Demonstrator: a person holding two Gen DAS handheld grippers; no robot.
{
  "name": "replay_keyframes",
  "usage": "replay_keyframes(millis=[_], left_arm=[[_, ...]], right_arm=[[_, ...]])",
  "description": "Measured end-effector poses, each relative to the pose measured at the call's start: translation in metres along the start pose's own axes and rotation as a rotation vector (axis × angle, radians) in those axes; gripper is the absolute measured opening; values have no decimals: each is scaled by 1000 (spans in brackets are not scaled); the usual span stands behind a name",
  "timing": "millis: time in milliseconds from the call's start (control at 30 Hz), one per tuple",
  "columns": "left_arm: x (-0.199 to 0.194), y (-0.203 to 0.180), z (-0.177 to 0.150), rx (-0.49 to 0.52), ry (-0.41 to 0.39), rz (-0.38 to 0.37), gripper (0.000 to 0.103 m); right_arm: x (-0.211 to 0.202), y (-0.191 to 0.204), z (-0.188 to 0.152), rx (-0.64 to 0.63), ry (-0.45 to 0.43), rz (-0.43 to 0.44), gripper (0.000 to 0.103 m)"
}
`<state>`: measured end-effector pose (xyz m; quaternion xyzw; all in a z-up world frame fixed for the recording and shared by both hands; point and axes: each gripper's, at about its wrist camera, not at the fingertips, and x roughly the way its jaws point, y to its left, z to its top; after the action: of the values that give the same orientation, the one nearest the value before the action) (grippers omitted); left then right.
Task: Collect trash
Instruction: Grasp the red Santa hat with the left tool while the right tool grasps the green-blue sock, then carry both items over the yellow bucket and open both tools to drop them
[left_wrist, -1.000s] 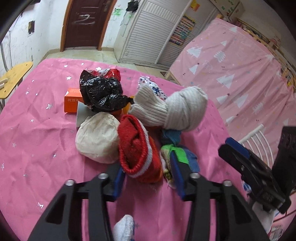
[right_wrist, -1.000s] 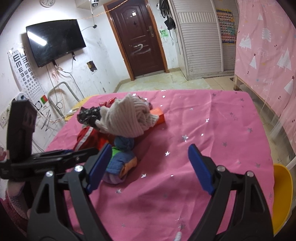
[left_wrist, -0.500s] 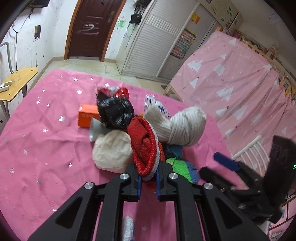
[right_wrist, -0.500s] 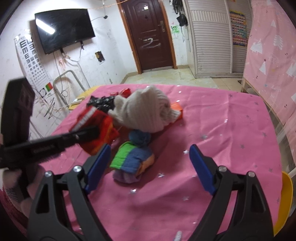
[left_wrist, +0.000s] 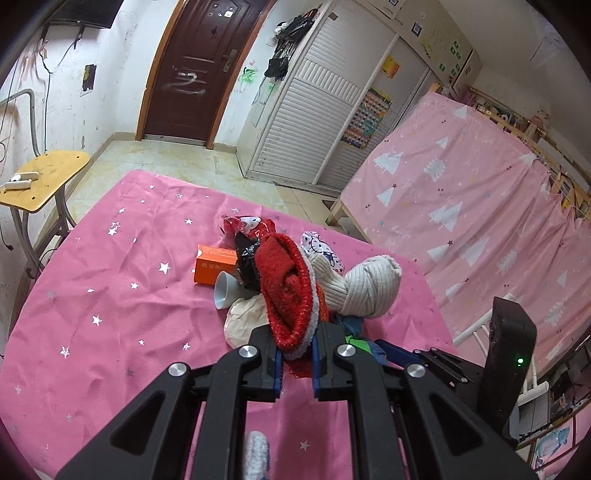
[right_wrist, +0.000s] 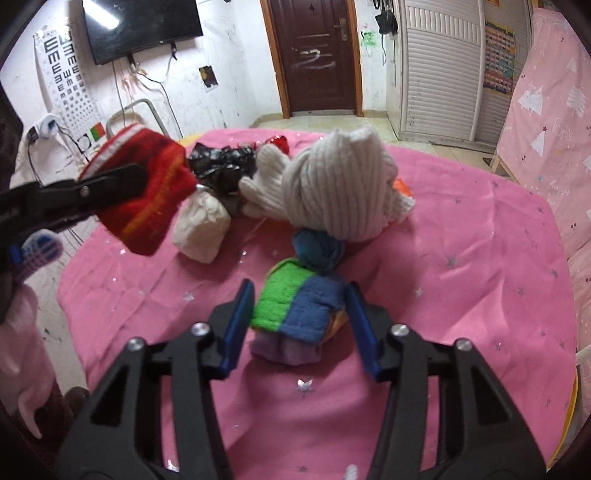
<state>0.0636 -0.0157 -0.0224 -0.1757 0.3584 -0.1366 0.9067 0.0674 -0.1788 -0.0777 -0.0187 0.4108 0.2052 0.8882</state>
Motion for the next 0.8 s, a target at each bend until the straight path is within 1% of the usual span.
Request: replay_keyframes(millis=[33,133,200,367,533,800], left_arm=[[-2,2,-3,0,-1,-1,3],[-6,3,-6,2,-4,-3,3],[-6,2,-6,6,-6,0,3],[-12,-2,-6,19,-22,17,3],[-18,-13,-8,46,-34,37,3],[-21,-42,-13,104,-34,49,3]], right_arm=[[1,1,0,1,3,1,34],[1,1,0,-3,-2,-2,28],[-3,2,0,2,-18,4,26],[-21,5,0,2,-60,43,26],[-43,2,1,3,-112,55,26],[-75,-27,-7,77,-191,54,26]])
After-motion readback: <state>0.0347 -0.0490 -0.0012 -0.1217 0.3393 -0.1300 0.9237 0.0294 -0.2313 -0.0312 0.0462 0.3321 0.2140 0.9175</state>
